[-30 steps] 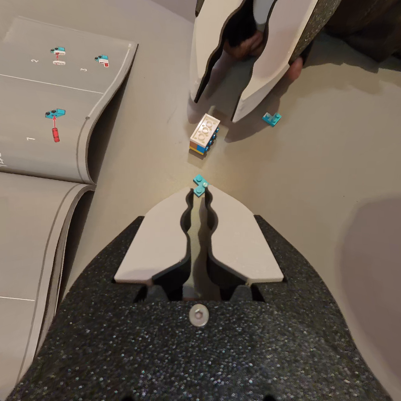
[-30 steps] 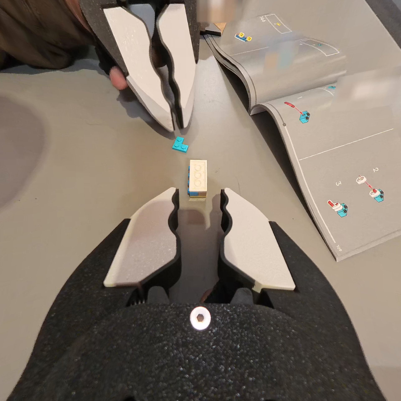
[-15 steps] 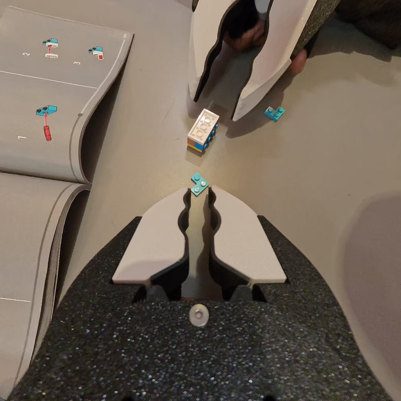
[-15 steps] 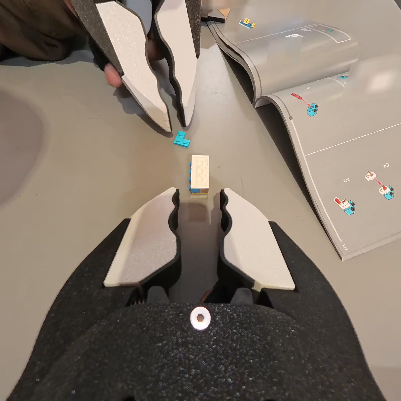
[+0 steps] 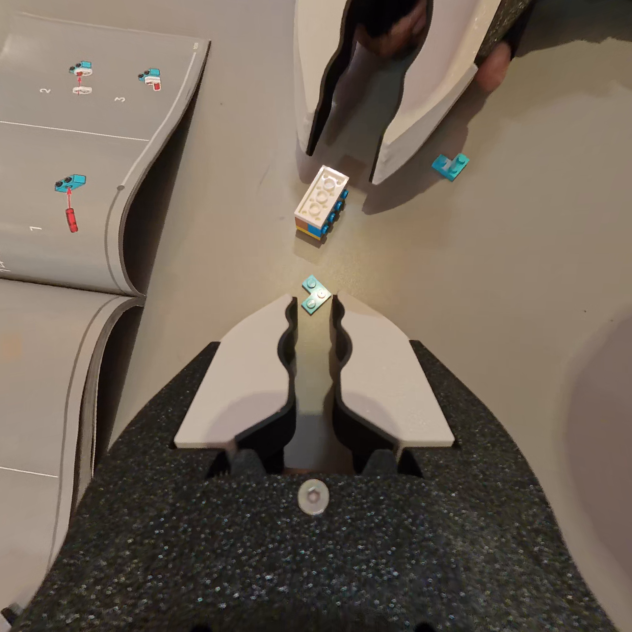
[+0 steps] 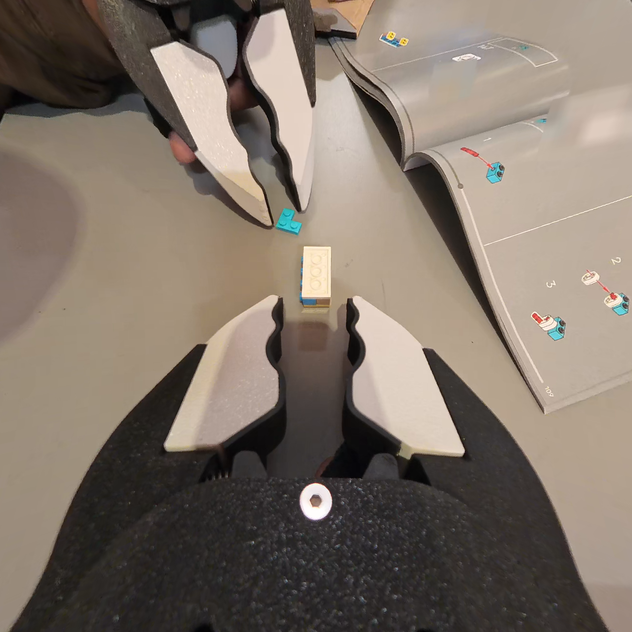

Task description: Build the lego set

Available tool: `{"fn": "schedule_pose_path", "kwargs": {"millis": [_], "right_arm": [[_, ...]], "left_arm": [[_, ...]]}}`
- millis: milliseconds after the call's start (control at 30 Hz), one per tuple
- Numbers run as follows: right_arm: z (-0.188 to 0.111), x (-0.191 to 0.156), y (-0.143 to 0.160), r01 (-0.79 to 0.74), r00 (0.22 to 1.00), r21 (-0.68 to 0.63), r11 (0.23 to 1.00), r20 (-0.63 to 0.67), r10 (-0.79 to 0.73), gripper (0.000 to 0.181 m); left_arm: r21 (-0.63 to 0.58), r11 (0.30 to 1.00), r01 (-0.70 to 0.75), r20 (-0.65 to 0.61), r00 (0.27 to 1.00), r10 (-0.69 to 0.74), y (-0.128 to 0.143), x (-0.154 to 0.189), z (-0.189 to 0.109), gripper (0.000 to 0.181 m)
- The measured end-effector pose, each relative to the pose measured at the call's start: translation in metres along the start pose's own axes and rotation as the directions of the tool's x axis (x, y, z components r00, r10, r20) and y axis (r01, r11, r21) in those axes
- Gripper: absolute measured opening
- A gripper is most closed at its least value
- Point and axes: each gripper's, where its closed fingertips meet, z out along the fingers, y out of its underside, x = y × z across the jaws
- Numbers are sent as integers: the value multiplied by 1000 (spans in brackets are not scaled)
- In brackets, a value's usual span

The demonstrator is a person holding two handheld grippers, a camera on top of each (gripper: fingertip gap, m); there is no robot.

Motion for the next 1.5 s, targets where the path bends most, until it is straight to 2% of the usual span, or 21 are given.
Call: {"fn": "schedule_pose_path", "kwargs": {"millis": [233, 567, 700, 800, 933, 1067, 1167, 1500], "right_arm": [[0, 0, 0, -3, 1000, -1, 1000, 1, 3, 35], [-2, -1, -3, 11, 1000, 25, 1000, -4, -10, 36], [-6, -2, -12, 61, 998, 88, 994, -27, -59, 36], [-9, -6, -22, 163, 986, 147, 976, -64, -155, 36], [-12, -12, -35, 321, 943, 184, 929, -156, -295, 33], [-14, -17, -46, 361, 927, 221, 906, -192, -322, 26], [-11, -22, -46, 378, 922, 225, 898, -179, -344, 20], [-12, -31, -51, 428, 902, 253, 867, -184, -391, 3]], "left_arm": [[-5, 1000, -30, 47, 998, 30, 0, -4, 1, 10], [33, 999, 8, -12, 1000, -7, -3, -2, 1, 8], [148, 984, 97, -130, 988, -78, -20, 8, -8, 9], [253, 943, 216, -260, 954, -149, -38, 15, -21, 8], [322, 850, 416, -466, 851, -240, -59, 24, -32, 8], [304, 791, 531, -601, 751, -273, -68, 33, -35, 8], [296, 777, 555, -635, 722, -274, -71, 36, -37, 8], [250, 796, 550, -662, 697, -274, -69, 45, -33, 8]]}}
